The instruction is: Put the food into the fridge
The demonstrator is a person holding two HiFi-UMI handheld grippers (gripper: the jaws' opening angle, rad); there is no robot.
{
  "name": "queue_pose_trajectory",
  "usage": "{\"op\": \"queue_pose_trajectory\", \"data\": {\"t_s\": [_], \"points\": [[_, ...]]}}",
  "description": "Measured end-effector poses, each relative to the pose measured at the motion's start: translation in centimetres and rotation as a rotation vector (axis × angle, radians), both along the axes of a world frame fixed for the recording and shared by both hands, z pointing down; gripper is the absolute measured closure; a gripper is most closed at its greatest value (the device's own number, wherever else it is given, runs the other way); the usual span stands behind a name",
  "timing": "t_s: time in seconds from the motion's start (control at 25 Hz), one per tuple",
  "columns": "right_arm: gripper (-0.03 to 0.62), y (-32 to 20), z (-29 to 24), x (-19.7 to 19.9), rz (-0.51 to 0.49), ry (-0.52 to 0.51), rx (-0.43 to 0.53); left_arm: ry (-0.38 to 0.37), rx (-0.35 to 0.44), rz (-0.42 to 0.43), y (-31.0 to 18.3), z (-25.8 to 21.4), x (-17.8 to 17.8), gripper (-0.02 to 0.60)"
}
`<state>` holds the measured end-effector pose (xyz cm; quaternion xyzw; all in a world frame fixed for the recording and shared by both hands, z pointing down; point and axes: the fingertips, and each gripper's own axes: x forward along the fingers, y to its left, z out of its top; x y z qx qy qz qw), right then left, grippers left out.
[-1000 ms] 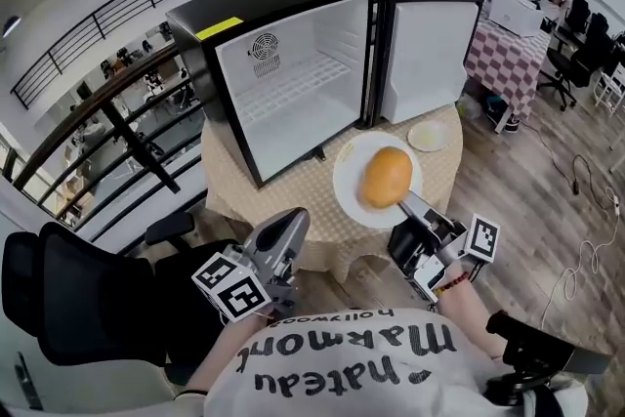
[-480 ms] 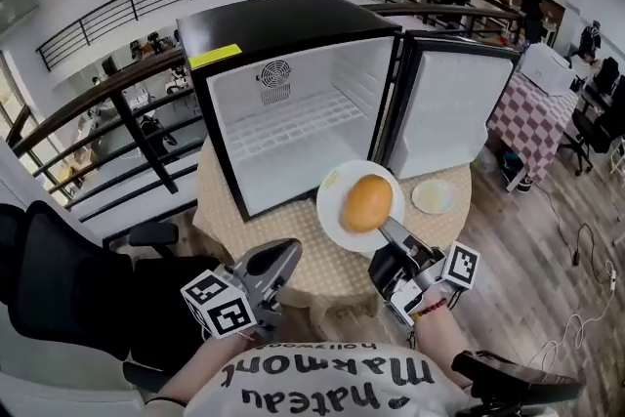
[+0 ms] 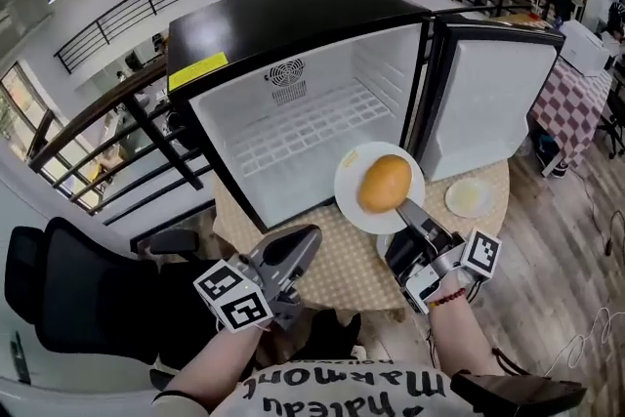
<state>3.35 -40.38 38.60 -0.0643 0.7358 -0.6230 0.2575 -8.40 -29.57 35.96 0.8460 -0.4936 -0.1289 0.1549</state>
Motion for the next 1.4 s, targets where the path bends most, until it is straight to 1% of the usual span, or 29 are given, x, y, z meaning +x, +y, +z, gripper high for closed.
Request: {"op": "queue_pose_trajectory", "data": {"t_s": [0.16,0.28,0.44,0.52,0.68,0.8,1.04,1.28,1.4], "points": [[0.563,-3.1,0.8,-1.6,0.018,0.005,-0.024,0.030,0.019,0.040,-3.7,0.4,0.3,0.578],[0.563,-4.6,1.4,-2.7,0.032,0.001,-0.052,0.044,0.008,0.075,-5.6,1.1,0.5,0.578],[0.563,-6.7,2.2,-4.1,0.048,-0.003,-0.099,0.018,-0.016,0.109,-7.6,2.1,0.5,0.578],[0.563,-8.1,2.6,-4.7,0.066,0.011,-0.116,0.008,-0.019,0.111,-8.8,2.2,0.2,0.578],[0.563,-10.3,3.2,-6.0,0.096,0.049,-0.138,0.035,-0.056,0.100,-10.8,2.9,-0.6,0.578],[0.563,-11.8,3.3,-6.7,0.138,0.094,-0.145,0.048,-0.067,0.107,-11.9,3.1,-1.1,0.578],[0.563,-14.0,3.9,-7.3,0.239,0.217,-0.176,0.064,-0.059,0.142,-13.0,3.3,-1.8,0.578],[0.563,-15.1,3.7,-8.3,0.278,0.250,-0.229,0.083,-0.057,0.166,-13.4,3.5,-2.3,0.578],[0.564,-15.4,3.7,-8.8,0.291,0.287,-0.247,0.091,-0.061,0.186,-13.5,3.7,-2.2,0.578]]}}
